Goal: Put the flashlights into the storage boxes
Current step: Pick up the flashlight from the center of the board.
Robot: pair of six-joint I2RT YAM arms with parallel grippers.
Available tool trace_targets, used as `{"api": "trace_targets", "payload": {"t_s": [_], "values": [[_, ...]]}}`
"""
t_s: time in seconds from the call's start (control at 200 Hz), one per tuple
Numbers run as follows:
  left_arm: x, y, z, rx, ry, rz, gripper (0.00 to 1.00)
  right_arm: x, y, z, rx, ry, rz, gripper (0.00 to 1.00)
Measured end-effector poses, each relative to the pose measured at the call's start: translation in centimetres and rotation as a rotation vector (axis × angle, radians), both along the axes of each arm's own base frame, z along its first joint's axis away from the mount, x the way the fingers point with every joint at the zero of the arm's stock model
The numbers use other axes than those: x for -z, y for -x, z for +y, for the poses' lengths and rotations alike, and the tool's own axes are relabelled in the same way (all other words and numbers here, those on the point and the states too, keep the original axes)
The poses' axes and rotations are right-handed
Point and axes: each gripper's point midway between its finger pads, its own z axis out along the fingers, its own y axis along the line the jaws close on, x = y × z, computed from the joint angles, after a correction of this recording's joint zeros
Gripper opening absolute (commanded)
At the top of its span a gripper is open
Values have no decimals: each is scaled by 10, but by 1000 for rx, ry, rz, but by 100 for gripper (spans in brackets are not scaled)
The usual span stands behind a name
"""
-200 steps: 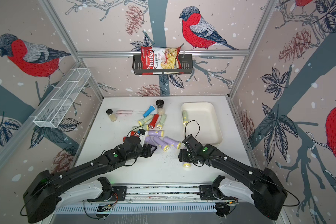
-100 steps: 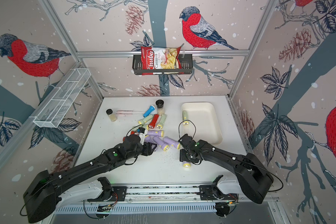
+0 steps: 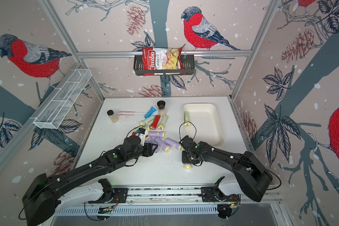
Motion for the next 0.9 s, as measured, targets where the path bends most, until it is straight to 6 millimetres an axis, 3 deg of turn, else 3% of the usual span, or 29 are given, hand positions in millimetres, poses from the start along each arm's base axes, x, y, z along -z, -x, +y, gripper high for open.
{"api": "trace_targets", "payload": {"t_s": [0.425, 0.901], "values": [[-1, 1, 2, -2, -2, 0, 62, -5, 9, 2, -29, -1, 7, 34], [-1, 1, 2, 2, -6, -5, 62, -37, 13, 9, -50, -105, -49, 34]]}}
